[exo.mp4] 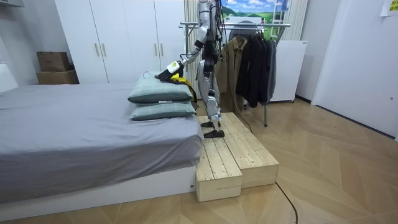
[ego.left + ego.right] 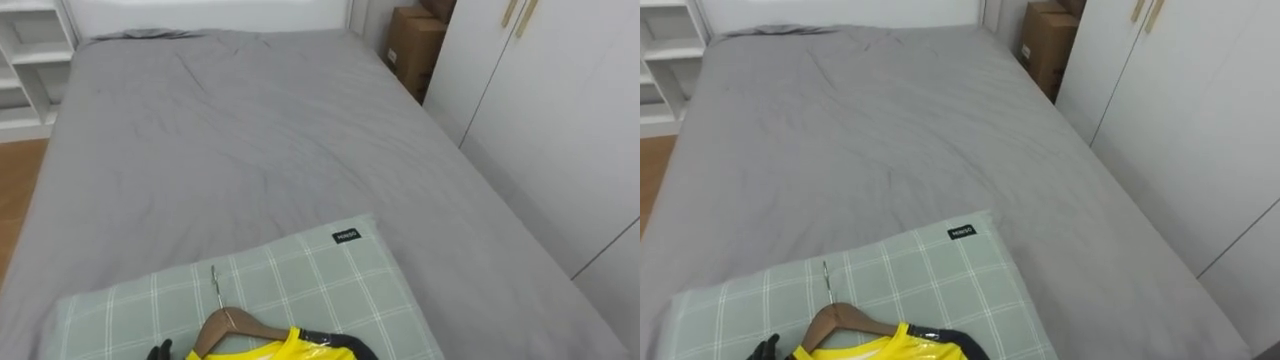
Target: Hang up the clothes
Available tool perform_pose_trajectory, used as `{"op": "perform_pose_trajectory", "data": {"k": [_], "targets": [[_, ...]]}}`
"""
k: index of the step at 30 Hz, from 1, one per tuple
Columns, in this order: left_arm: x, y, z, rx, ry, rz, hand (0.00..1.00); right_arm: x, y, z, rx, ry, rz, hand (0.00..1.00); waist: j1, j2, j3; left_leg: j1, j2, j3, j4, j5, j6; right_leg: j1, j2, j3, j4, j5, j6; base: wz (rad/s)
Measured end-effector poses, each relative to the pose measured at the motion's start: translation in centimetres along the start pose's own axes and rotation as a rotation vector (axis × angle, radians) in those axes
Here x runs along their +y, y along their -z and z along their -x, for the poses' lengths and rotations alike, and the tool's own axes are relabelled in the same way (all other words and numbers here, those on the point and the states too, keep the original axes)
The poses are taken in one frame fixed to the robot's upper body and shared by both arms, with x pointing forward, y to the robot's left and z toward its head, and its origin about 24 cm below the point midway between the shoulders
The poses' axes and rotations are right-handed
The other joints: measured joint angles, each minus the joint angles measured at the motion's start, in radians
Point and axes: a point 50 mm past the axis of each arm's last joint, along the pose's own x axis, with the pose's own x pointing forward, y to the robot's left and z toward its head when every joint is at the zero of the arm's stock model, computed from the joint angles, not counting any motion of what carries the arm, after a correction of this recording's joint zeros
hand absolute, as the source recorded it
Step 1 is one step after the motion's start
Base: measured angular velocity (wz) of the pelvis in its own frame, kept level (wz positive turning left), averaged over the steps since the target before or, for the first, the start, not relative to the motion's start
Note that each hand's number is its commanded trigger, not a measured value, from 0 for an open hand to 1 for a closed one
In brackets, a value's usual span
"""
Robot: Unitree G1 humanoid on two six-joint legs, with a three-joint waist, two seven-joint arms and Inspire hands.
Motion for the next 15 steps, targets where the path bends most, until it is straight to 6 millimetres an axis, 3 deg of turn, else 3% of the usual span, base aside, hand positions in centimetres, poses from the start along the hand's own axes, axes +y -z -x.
{"op": "perform_pose_trajectory", "data": {"k": [15], "targets": [[-0.36, -0.53, -0.17, -0.031, 0.050, -0.065, 0.00, -0.36, -0.17, 0.09, -0.007, -0.004, -0.013, 0.00, -0.003, 0.019, 0.0052, 0.000, 0.001, 0.004, -0.005, 0.000, 0.000, -0.009, 0.003, 0.007, 0.004, 0.000, 0.000, -0.01]]}}
